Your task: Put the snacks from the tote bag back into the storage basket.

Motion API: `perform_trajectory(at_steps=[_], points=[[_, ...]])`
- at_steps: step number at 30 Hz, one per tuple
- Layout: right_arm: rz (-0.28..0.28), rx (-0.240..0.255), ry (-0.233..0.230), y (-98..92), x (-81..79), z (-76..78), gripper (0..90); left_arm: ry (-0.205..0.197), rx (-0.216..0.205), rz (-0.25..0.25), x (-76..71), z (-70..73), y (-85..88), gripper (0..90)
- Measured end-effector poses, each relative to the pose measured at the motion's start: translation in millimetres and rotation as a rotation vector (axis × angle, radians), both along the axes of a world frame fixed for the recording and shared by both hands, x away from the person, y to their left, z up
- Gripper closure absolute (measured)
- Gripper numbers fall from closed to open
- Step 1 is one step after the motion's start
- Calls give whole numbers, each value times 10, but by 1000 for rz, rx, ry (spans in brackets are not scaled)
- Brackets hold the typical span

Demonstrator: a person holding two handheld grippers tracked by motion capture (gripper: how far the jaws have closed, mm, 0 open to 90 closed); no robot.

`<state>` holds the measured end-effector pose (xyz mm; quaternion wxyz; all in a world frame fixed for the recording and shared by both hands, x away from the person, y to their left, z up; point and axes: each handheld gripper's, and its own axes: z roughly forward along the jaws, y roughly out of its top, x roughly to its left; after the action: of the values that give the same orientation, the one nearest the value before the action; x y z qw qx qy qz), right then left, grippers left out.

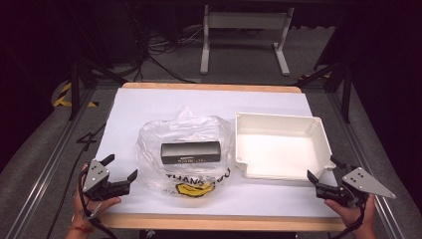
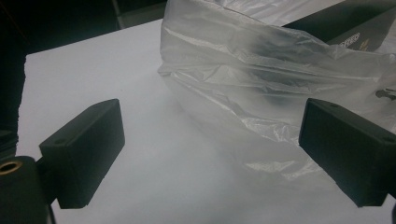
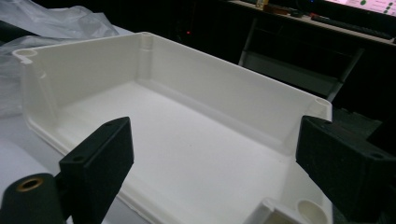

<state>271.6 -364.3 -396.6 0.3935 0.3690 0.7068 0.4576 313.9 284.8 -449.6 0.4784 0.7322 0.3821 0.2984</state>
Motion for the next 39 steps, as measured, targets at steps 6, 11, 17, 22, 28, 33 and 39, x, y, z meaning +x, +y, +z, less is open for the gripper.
perform_trajectory(at_steps=[6, 11, 17, 22, 28, 33, 39], points=[[55, -20, 36, 85, 22, -30, 155, -1, 2, -5, -8, 2, 0, 78], [66, -18, 49, 104, 23, -28, 161, -2, -5, -7, -12, 3, 6, 78], [80, -29, 55, 184, 22, -39, 190, 7, -3, -7, 5, -10, 12, 78], [115, -39, 79, 246, 21, -46, 194, 9, -2, -13, 1, -10, 0, 78], [160, -46, 92, 347, 26, -45, 221, 12, -4, -18, 3, -12, -3, 79], [203, -38, 102, 449, 40, -24, 217, 12, -2, -21, -4, -7, -3, 79], [259, -30, 136, 549, 58, -10, 221, 11, -2, -22, -10, -4, -1, 79]])
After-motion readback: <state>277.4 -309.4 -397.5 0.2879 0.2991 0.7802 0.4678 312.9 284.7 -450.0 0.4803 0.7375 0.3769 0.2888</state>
